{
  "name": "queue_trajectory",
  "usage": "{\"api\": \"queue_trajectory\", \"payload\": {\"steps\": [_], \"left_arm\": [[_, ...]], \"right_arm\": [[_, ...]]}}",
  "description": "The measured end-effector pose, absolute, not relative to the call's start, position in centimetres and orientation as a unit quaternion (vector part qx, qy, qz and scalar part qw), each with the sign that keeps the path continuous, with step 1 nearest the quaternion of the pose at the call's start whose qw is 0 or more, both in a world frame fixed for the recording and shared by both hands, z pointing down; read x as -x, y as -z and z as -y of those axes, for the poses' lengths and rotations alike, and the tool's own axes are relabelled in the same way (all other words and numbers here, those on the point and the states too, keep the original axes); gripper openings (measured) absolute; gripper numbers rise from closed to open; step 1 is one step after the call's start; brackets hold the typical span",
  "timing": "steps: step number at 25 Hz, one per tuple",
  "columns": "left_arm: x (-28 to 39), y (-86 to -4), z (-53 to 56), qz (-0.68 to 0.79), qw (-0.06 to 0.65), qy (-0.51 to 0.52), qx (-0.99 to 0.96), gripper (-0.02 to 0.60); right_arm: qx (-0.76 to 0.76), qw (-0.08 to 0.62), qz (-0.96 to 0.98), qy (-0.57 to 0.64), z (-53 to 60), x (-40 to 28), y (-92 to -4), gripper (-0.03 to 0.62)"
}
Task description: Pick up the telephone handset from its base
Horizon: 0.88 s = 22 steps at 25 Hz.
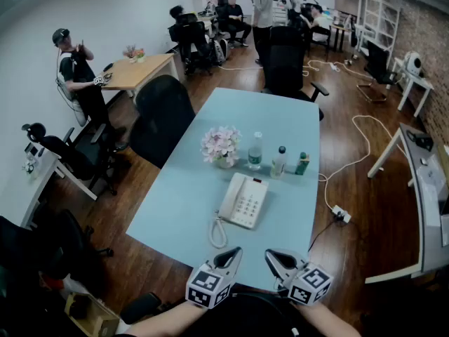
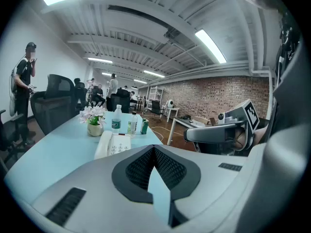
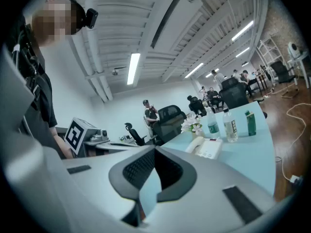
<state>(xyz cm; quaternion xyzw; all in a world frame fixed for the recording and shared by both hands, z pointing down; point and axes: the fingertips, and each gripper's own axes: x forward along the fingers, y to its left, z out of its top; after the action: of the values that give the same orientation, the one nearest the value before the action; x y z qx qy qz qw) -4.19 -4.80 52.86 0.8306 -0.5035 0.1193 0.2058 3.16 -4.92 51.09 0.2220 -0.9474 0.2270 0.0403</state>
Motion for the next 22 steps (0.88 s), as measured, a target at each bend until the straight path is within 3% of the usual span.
{"api": "queue_trajectory", "payload": {"steps": [11,22], "left_arm": [[9.8,-53.6,13.1,0.528,0.198,-0.115,-0.817,0.0],[13.1,-58.0,20.5,0.513,0.197,-0.177,-0.817,0.0]], "right_arm": [[-0.256,0.051,0.94,-0.218,8.8,-1.1,-51.6,0.012],[-0.308,0.064,0.921,-0.228,11.7,0.2,-52.0,0.012]]}}
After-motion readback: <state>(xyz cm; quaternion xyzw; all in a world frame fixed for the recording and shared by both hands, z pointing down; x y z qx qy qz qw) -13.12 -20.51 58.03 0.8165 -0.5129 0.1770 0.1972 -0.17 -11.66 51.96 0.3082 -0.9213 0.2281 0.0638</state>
